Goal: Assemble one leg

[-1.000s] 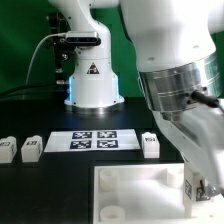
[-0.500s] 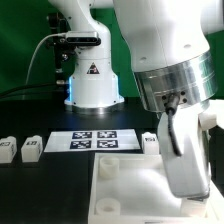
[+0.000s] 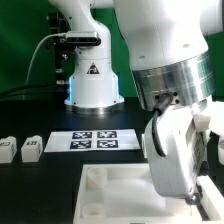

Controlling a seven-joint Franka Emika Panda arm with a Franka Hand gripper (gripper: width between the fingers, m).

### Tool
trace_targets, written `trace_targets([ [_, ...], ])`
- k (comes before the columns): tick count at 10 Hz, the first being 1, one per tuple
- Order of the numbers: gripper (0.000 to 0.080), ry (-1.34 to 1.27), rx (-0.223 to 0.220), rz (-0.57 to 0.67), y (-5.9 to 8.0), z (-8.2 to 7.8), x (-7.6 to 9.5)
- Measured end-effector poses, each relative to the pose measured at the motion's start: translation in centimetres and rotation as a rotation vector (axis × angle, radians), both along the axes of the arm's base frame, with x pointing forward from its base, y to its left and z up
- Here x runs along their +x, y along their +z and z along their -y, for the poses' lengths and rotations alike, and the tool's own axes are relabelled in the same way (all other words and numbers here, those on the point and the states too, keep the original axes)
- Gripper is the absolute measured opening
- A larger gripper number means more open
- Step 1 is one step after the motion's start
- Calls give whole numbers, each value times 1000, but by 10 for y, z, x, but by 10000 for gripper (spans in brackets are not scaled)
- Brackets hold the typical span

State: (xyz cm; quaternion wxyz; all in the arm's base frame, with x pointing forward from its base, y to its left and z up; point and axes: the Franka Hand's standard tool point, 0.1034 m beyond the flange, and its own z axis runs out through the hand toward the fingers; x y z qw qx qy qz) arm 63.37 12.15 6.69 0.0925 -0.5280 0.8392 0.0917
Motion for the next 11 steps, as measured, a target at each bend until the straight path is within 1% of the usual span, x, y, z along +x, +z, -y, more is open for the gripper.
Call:
trace_targets([
  [1, 609, 5, 2, 6, 6, -4, -1],
  [2, 640, 8, 7, 18, 16, -7, 0],
  [3, 640, 13, 14, 25, 27, -10, 1],
  [4, 648, 19, 21, 17, 30, -12, 0],
  [5, 648, 18, 19, 15, 27, -11, -1],
  [11, 649, 18, 18, 11, 25, -11, -2],
])
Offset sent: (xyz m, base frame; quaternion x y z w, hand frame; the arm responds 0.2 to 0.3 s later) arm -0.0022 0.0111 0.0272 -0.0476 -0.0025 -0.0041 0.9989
